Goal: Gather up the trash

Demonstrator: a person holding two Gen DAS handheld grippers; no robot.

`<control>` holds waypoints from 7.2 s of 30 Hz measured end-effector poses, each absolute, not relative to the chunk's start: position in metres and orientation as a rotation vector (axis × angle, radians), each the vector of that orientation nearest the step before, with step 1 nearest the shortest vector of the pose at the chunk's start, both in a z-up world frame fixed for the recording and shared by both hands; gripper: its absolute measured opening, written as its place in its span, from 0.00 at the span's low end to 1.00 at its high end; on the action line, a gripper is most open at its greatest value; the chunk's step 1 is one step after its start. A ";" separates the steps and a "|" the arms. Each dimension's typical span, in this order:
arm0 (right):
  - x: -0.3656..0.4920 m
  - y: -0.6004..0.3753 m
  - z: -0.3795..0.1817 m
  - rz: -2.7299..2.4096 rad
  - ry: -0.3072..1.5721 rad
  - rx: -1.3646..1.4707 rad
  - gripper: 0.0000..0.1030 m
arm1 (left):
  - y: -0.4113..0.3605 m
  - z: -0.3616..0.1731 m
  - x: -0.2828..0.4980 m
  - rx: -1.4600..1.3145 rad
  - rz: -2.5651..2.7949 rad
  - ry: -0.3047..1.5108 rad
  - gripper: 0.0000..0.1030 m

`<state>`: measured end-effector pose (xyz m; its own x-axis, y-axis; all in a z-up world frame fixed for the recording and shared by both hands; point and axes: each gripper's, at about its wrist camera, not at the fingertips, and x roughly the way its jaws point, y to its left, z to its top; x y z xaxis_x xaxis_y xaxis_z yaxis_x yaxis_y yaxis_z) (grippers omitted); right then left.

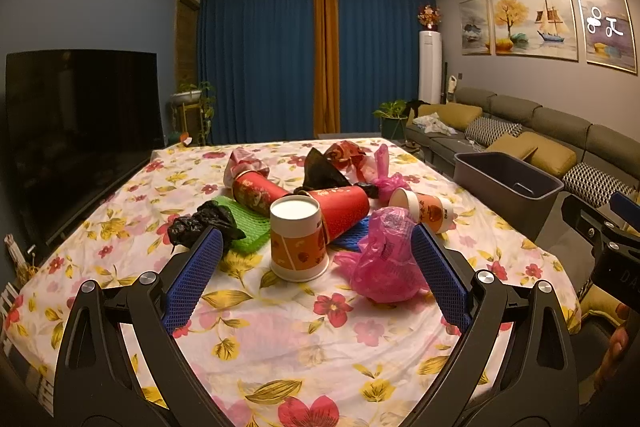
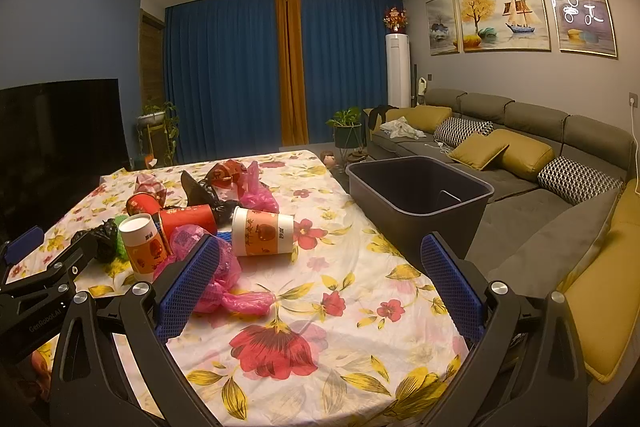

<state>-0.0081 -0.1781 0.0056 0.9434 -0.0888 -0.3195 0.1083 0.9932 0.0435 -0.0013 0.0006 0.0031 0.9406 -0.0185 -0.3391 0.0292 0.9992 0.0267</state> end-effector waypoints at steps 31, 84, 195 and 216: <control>-0.008 -0.180 0.005 -0.101 0.322 0.063 0.95 | 0.001 0.003 -0.001 0.028 -0.024 0.346 0.91; 0.041 -0.133 -0.018 0.068 0.374 0.057 0.95 | 0.089 -0.012 0.025 -0.067 0.130 0.358 0.91; 0.159 -0.367 0.059 -0.165 0.177 0.234 0.08 | -0.294 0.021 0.265 0.016 -0.631 0.439 0.05; 0.163 -0.379 0.058 -0.157 0.165 0.254 0.49 | -0.254 0.016 0.275 -0.086 -0.500 0.444 0.82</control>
<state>0.1631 -0.3791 0.0577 0.9743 -0.1337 -0.1814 0.1752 0.9558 0.2363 0.2753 -0.2540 0.0163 0.7844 -0.4817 -0.3906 0.4450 0.8759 -0.1865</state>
